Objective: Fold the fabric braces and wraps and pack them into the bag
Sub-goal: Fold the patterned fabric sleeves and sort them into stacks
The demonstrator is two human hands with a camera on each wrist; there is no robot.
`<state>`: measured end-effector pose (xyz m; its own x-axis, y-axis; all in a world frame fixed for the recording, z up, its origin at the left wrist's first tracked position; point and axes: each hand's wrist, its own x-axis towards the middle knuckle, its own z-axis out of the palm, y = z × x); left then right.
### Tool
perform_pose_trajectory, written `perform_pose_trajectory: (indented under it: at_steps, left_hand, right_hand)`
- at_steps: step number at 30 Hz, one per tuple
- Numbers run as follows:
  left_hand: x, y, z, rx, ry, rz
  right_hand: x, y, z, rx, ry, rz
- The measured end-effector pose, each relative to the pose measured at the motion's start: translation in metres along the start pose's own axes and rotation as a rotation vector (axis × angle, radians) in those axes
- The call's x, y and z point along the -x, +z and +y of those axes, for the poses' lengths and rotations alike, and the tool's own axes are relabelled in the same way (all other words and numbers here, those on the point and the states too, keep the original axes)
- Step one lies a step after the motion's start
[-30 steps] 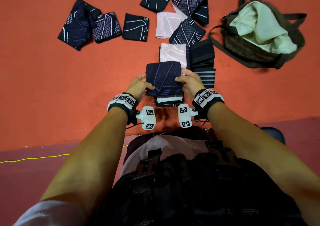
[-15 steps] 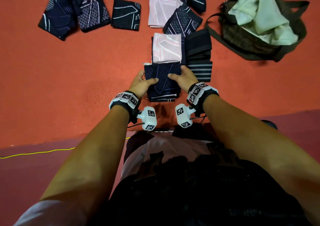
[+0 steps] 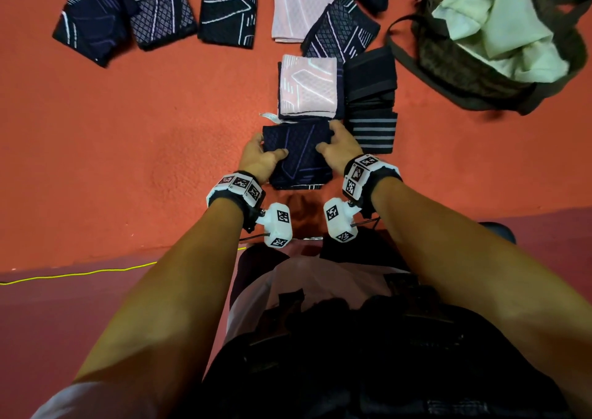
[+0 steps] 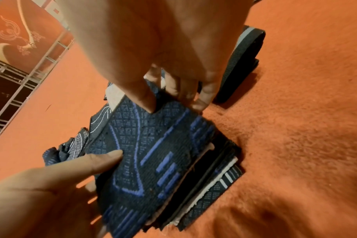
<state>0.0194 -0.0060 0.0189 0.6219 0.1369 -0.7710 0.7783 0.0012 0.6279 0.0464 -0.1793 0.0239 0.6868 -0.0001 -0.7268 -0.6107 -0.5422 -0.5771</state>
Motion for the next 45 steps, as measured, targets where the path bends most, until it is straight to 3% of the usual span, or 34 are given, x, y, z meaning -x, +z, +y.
perform_pose_trajectory:
  at_steps: [13,25,28,32,39,45]
  left_hand:
    - [0.001,-0.005,0.001,-0.156,0.071,0.054]
    - [-0.005,-0.005,-0.011,-0.101,0.069,0.008]
    - [-0.01,-0.005,-0.017,-0.07,-0.004,0.072]
    - [-0.013,-0.001,-0.026,-0.057,-0.124,0.062]
    - [-0.02,0.002,-0.041,-0.081,-0.147,0.076]
    - [-0.023,0.001,-0.042,0.039,-0.204,0.014]
  right_hand:
    - [-0.002,-0.001,0.004,0.235,-0.052,0.21]
    - [-0.01,0.01,0.023,0.203,0.086,0.118]
    - [-0.01,0.014,0.028,0.098,0.137,0.112]
    - [-0.006,0.022,0.04,-0.007,0.125,0.09]
    - [-0.009,0.026,0.051,-0.047,0.201,-0.038]
    - [-0.006,0.033,0.05,-0.169,0.188,-0.036]
